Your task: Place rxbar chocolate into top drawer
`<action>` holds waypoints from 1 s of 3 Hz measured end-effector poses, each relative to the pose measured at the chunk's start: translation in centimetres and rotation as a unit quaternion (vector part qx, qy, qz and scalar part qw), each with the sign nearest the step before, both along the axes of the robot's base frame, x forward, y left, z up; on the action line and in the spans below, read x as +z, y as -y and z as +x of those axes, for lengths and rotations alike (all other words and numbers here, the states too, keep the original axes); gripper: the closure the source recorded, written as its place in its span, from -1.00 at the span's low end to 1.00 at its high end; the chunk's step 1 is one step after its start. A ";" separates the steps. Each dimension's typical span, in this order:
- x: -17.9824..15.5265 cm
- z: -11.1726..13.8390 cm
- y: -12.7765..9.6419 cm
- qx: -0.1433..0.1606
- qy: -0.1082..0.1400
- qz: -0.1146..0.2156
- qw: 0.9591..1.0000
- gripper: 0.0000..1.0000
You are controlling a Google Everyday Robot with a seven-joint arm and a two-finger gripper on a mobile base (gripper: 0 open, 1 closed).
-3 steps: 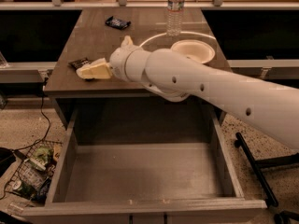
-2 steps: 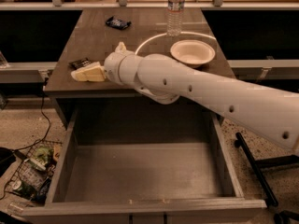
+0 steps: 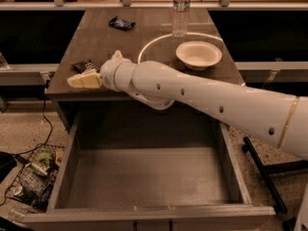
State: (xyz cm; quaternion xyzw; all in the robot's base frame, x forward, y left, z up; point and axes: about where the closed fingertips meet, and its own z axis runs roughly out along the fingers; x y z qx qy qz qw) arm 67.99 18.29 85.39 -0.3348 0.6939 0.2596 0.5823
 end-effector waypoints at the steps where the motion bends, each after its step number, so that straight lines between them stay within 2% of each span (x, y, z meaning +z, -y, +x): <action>1: -1.3 -0.1 -1.0 0.001 -0.008 -0.016 1.000 -1.00; 2: -1.8 -0.2 -1.4 0.005 -0.011 -0.024 1.000 -1.00; 3: -1.8 -0.2 -1.5 0.006 -0.011 -0.024 1.000 -0.66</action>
Offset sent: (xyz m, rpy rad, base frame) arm -0.0018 0.0146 -0.0256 -0.0720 0.0314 0.0123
